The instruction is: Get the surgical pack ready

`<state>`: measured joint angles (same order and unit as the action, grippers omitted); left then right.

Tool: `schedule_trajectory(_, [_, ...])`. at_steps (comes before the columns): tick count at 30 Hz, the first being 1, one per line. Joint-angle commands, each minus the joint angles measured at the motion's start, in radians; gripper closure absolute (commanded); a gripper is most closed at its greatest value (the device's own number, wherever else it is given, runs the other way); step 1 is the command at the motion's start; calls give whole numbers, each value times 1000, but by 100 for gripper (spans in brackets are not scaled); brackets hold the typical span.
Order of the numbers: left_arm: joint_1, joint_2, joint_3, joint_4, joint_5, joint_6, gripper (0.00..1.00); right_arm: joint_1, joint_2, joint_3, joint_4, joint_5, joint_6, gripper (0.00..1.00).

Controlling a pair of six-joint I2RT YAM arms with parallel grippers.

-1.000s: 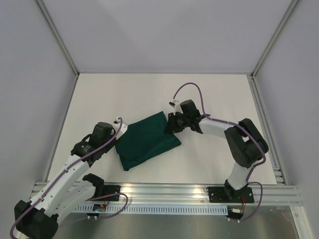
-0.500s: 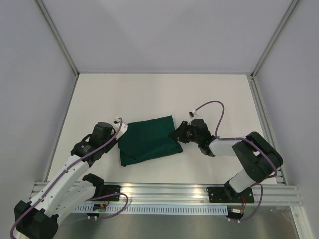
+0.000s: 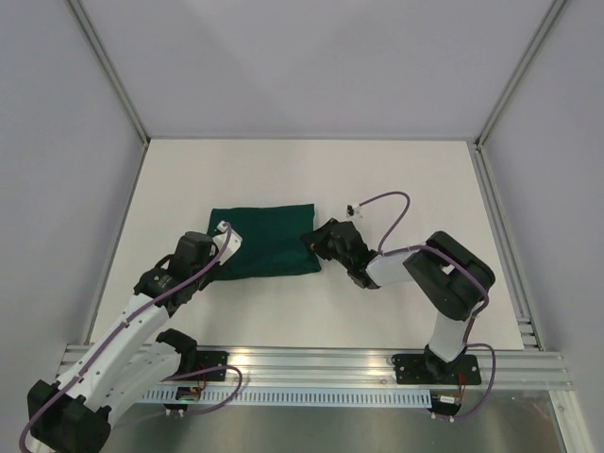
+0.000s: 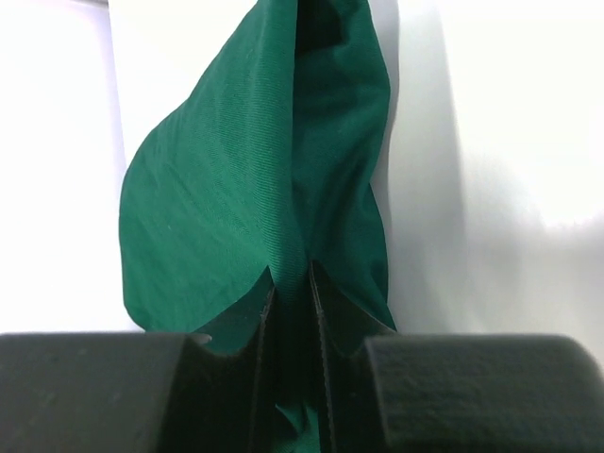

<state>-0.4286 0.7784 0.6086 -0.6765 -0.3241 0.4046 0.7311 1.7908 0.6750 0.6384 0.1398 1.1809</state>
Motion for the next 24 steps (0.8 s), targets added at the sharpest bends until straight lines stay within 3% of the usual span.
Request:
schedule_trajectory(1, [10,-16,5,15,-7,-24,44,4,68,136,-81,119,-27,99])
schedule_trajectory(9, [11,-19,3,11,-3,-21,44,5,127,210,-92,104,-36,99])
schedule_trajectory(12, [13,-22,2,9,2,-20,44,5,90,205,-117,74,-128,80])
schedule_trajectory(13, [13,-22,2,9,5,-20,44,7,49,207,-132,64,-165,69])
schedule_trajectory(16, [13,-22,2,8,10,-21,44,5,-55,207,-225,63,-291,57])
schedule_trajectory(19, [13,-31,2,5,17,-20,44,7,-164,210,-313,70,-401,51])
schedule_trajectory(24, [13,-34,2,3,23,-20,44,74,-248,273,-500,138,-567,52])
